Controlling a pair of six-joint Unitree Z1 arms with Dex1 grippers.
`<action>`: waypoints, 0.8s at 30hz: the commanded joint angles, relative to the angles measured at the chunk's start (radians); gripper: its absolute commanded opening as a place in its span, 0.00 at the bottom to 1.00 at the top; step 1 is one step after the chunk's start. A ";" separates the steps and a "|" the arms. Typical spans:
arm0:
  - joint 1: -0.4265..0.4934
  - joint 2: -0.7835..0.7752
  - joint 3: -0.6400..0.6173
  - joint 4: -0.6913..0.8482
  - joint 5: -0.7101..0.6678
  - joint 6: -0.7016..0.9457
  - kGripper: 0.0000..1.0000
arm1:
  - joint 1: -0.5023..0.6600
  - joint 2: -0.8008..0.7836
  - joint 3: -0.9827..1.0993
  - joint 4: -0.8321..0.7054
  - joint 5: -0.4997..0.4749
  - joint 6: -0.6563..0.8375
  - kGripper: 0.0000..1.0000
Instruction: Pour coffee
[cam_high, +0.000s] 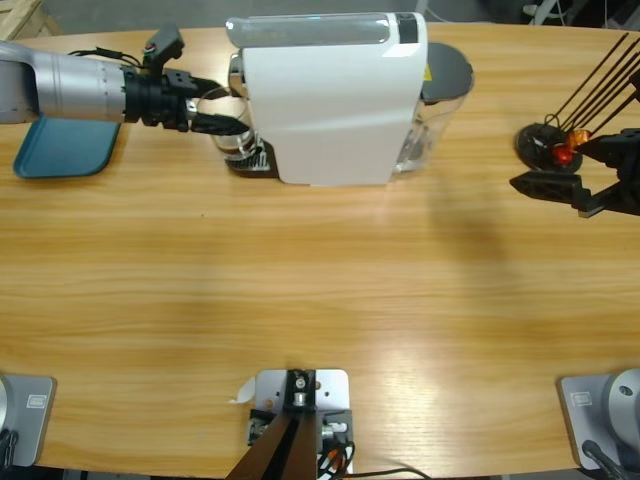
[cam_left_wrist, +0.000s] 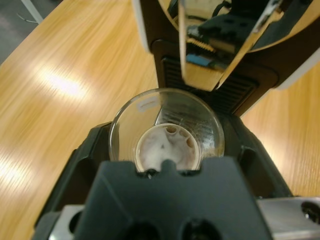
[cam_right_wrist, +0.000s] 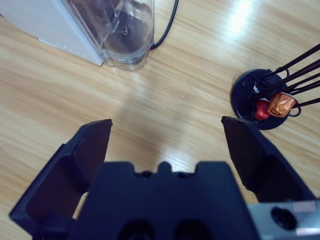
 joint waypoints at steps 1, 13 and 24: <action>0.111 -0.111 0.102 -0.009 0.042 -0.052 0.00 | -0.007 0.005 0.023 -0.011 0.015 -0.003 1.00; 0.366 -0.283 0.208 -0.010 0.362 -0.225 0.00 | -0.007 0.000 0.028 -0.017 0.015 -0.003 1.00; 0.445 -0.138 0.186 -0.066 0.453 -0.224 0.00 | -0.007 0.010 0.028 -0.018 0.015 -0.003 1.00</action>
